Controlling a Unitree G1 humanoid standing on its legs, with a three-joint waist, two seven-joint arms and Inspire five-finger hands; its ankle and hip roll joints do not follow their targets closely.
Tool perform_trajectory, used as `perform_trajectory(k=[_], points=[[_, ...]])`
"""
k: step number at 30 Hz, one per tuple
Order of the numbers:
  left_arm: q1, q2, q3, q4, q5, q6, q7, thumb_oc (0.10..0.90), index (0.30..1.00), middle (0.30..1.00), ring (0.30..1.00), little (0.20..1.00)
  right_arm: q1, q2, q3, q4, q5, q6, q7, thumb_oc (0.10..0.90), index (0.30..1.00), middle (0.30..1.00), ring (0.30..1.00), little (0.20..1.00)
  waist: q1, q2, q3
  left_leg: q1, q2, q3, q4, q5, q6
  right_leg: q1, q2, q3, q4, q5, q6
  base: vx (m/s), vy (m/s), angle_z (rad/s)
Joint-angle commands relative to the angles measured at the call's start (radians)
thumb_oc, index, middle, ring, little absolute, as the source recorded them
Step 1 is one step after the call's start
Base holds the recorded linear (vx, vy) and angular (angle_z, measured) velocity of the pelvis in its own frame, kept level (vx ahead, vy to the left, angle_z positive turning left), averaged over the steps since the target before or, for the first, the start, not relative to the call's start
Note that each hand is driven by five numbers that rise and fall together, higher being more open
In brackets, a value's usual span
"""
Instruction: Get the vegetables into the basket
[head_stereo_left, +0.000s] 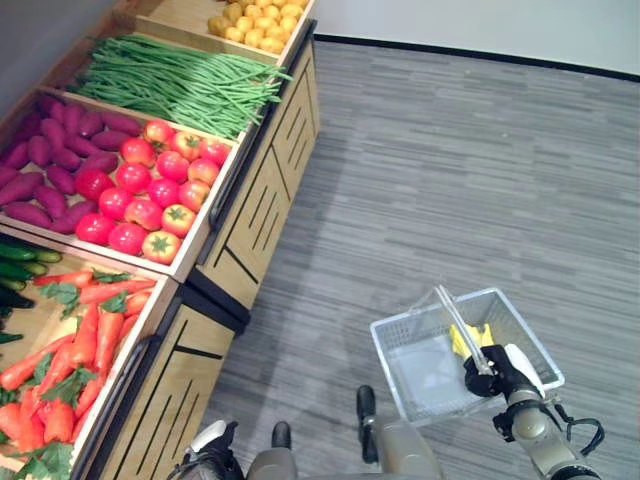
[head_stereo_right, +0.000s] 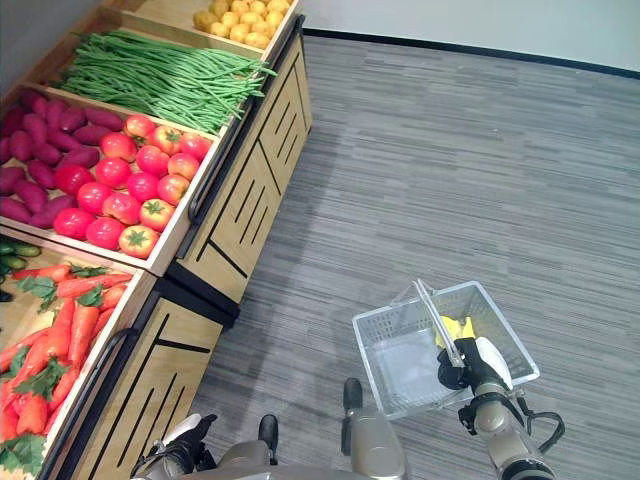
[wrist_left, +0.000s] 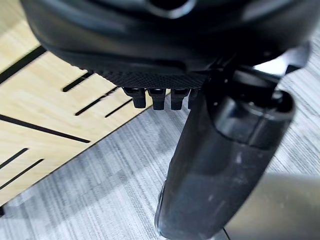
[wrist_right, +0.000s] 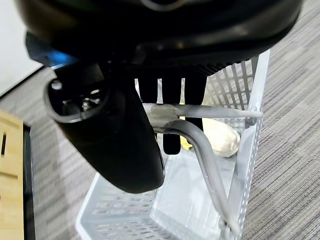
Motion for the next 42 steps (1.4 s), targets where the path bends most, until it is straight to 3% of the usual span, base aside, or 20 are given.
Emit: perform_trajectory(k=[1, 3, 5, 9, 10, 13, 21, 25, 30, 33, 38, 42], points=[[-0.012, 0.041, 0.016, 0.022, -0.02, 0.022, 0.015, 0.9, 1.0, 1.0, 1.0, 1.0, 0.033, -0.08, -0.06, -0.108, 0.0, -0.061, -0.063, 0.4, 0.3, 0.3, 0.3, 0.3, 0.004, -0.078, -0.003, 0.013, -0.068, 0.036, 0.22, 0.029, -0.021, 0.055, -0.064, 0.062, -0.054, 0.057, 0.071, -0.01, -0.084, 0.56], [-0.016, 0.04, 0.01, 0.022, -0.016, 0.023, 0.014, 0.9, 1.0, 1.0, 1.0, 1.0, 0.039, -0.08, -0.069, -0.107, 0.004, -0.06, -0.068, 0.4, 0.3, 0.3, 0.3, 0.3, 0.0, -0.084, 0.008, -0.019, -0.061, 0.064, 0.23, 0.033, -0.02, 0.07, -0.079, 0.048, -0.054, 0.052, 0.07, -0.01, -0.037, 0.68], [-0.025, 0.041, 0.003, 0.019, -0.014, 0.025, 0.015, 0.9, 1.0, 1.0, 1.0, 1.0, 0.064, -0.074, -0.086, -0.112, 0.008, -0.056, -0.077, 0.4, 0.3, 0.3, 0.3, 0.3, 0.005, -0.09, 0.018, -0.093, -0.038, 0.143, 0.141, -0.001, -0.003, 0.11, -0.109, 0.012, -0.074, 0.035, 0.083, 0.07, -0.012, 0.6], [-0.019, 0.044, 0.005, 0.021, 0.013, 0.037, 0.018, 0.9, 1.0, 1.0, 1.0, 1.0, 0.061, -0.074, -0.085, -0.108, -0.005, -0.052, -0.087, 0.4, 0.3, 0.3, 0.3, 0.3, 0.026, -0.081, 0.012, -0.172, 0.0, 0.18, 0.025, 0.095, -0.009, 0.157, -0.112, 0.012, -0.089, 0.02, 0.097, 0.17, 0.107, 0.6], [-0.012, 0.042, 0.007, 0.022, 0.009, 0.033, 0.017, 0.9, 1.0, 1.0, 1.0, 1.0, 0.06, -0.065, -0.085, -0.111, -0.006, -0.053, -0.088, 0.4, 0.3, 0.3, 0.3, 0.3, 0.03, -0.082, 0.011, -0.155, -0.001, 0.192, 0.038, 0.073, -0.006, 0.158, -0.109, 0.02, -0.083, 0.005, 0.1, 0.16, 0.153, -0.17], [-0.005, 0.05, 0.009, 0.02, 0.012, 0.028, 0.019, 0.9, 1.0, 1.0, 1.0, 1.0, 0.035, -0.026, -0.066, -0.082, -0.007, -0.05, -0.089, 0.4, 0.3, 0.3, 0.3, 0.3, 0.041, -0.106, 0.005, -0.129, -0.049, 0.23, 0.027, 0.039, 0.031, 0.16, -0.147, 0.07, -0.087, 0.036, 0.133, 0.18, 0.33, -0.53], [-0.008, 0.078, 0.037, 0.016, -0.006, 0.022, 0.026, 0.9, 1.0, 1.0, 1.0, 1.0, -0.027, 0.015, -0.028, -0.019, -0.012, -0.044, -0.091, 0.4, 0.3, 0.3, 0.3, 0.3, 0.061, -0.147, -0.006, -0.104, -0.091, 0.277, 0.044, -0.02, 0.069, 0.158, -0.195, 0.113, -0.108, 0.108, 0.179, 0.07, 0.179, -0.23], [-0.001, 0.086, 0.046, 0.017, -0.012, 0.018, 0.022, 0.9, 1.0, 1.0, 1.0, 1.0, -0.039, 0.024, -0.021, 0.009, -0.011, -0.042, -0.09, 0.4, 0.3, 0.3, 0.3, 0.3, 0.066, -0.159, -0.012, -0.085, -0.11, 0.27, 0.032, -0.034, 0.086, 0.153, -0.203, 0.12, -0.068, 0.129, 0.189, 0.06, 0.109, -0.05], [0.004, 0.085, 0.047, 0.012, -0.025, 0.015, 0.019, 0.9, 1.0, 1.0, 1.0, 1.0, -0.055, 0.03, -0.017, 0.035, -0.001, -0.047, -0.091, 0.4, 0.3, 0.3, 0.3, 0.3, 0.065, -0.151, -0.001, -0.063, -0.122, 0.238, 0.025, -0.044, 0.103, 0.108, -0.177, 0.171, 0.068, 0.146, 0.184, 0.07, 0.084, 0.08], [0.004, 0.086, 0.047, 0.022, -0.035, 0.01, 0.022, 0.9, 1.0, 1.0, 1.0, 1.0, -0.064, 0.03, -0.007, 0.048, 0.002, -0.051, -0.093, 0.4, 0.3, 0.3, 0.3, 0.3, 0.05, -0.142, 0.008, -0.031, -0.126, 0.201, 0.011, -0.051, 0.1, 0.046, -0.128, 0.221, 0.035, 0.128, 0.164, 0.11, -0.008, 0.29], [-0.003, 0.079, 0.051, 0.033, -0.053, 0.005, 0.033, 0.9, 1.0, 1.0, 1.0, 1.0, -0.066, 0.025, 0.003, 0.071, 0.0, -0.055, -0.098, 0.4, 0.3, 0.3, 0.3, 0.3, 0.021, -0.144, 0.023, 0.016, -0.137, 0.12, 0.015, -0.08, 0.086, -0.018, -0.104, 0.286, -0.084, 0.162, 0.178, 0.17, -0.076, 0.56], [-0.004, 0.08, 0.054, 0.041, -0.067, 0.004, 0.036, 0.9, 1.0, 1.0, 1.0, 1.0, -0.07, 0.021, 0.009, 0.092, -0.001, -0.055, -0.098, 0.4, 0.3, 0.3, 0.3, 0.3, 0.004, -0.143, 0.028, 0.04, -0.144, 0.053, 0.02, -0.098, 0.077, -0.038, -0.075, 0.338, -0.11, 0.176, 0.185, 0.18, -0.144, 0.97]])
